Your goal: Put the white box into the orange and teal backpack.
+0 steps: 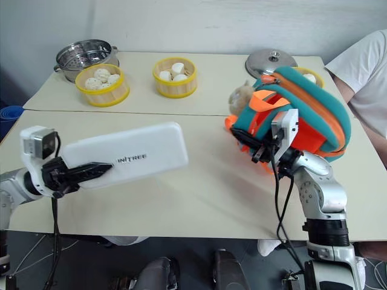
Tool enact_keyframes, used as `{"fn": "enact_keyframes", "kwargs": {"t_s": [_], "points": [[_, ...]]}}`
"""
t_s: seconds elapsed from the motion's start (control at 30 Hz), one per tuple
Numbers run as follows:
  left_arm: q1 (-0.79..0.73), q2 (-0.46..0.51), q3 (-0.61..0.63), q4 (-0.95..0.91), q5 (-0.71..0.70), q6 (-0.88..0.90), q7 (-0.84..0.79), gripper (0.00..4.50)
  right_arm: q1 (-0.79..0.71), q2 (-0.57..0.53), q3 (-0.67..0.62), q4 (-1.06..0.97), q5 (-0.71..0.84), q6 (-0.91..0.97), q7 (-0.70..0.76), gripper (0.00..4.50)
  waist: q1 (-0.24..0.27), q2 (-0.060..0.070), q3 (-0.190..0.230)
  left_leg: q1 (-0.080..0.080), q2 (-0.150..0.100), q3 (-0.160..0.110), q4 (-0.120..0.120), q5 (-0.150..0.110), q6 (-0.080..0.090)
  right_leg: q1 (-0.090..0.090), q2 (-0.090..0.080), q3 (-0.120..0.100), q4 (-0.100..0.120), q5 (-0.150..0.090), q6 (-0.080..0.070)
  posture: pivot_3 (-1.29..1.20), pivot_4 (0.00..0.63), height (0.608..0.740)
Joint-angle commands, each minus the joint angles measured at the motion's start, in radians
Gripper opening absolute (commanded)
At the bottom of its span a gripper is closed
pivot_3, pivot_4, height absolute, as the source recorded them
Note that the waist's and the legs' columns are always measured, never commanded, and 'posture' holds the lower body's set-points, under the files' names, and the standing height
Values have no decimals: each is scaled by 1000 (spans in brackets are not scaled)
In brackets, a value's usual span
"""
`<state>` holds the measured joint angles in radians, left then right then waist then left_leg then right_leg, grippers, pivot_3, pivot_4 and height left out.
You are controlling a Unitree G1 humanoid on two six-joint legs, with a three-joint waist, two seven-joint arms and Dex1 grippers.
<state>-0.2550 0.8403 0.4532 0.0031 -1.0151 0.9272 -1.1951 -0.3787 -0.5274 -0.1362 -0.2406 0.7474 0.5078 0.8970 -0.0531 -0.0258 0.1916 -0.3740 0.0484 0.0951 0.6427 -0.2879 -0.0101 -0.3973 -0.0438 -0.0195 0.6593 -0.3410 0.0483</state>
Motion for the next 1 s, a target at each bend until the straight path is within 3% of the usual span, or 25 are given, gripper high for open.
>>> {"fn": "enact_keyframes", "kwargs": {"t_s": [0.03,0.2,0.33,0.47,0.8,1.0], "points": [[-39,26,109,36,-71,19,22,1183,50,-69,-30,-176,198,161,20,10,0,0,0,0,0,0,0,0,0,0,0,0,0,0,0,0,150,740],[-92,32,164,42,-116,38,60,1183,210,-273,-207,-263,526,383,25,10,11,-1,0,-2,-1,-1,0,-2,2,0,-2,-2,-3,0,0,0,150,740],[-125,29,93,-11,-82,13,36,1183,277,-403,-319,-219,612,464,50,10,21,-1,0,-1,-1,-1,1,-2,3,2,-3,-1,-6,0,0,0,150,740],[-195,-23,-6,-46,-43,-45,38,1183,324,-489,-374,-180,584,489,122,10,28,-1,0,-1,-1,-1,0,-2,3,2,-3,-2,-6,0,0,0,150,740],[-524,-231,-312,138,263,-391,-51,1183,280,-495,-314,-116,476,461,166,10,33,-2,1,-5,-2,0,4,-2,4,1,0,-1,-7,2,4,0,150,740],[-666,-326,-377,342,389,-556,-95,1183,288,-472,-299,-135,460,459,173,10,26,-2,1,-5,-1,1,5,0,1,1,2,0,-7,2,5,0,150,740]]}}
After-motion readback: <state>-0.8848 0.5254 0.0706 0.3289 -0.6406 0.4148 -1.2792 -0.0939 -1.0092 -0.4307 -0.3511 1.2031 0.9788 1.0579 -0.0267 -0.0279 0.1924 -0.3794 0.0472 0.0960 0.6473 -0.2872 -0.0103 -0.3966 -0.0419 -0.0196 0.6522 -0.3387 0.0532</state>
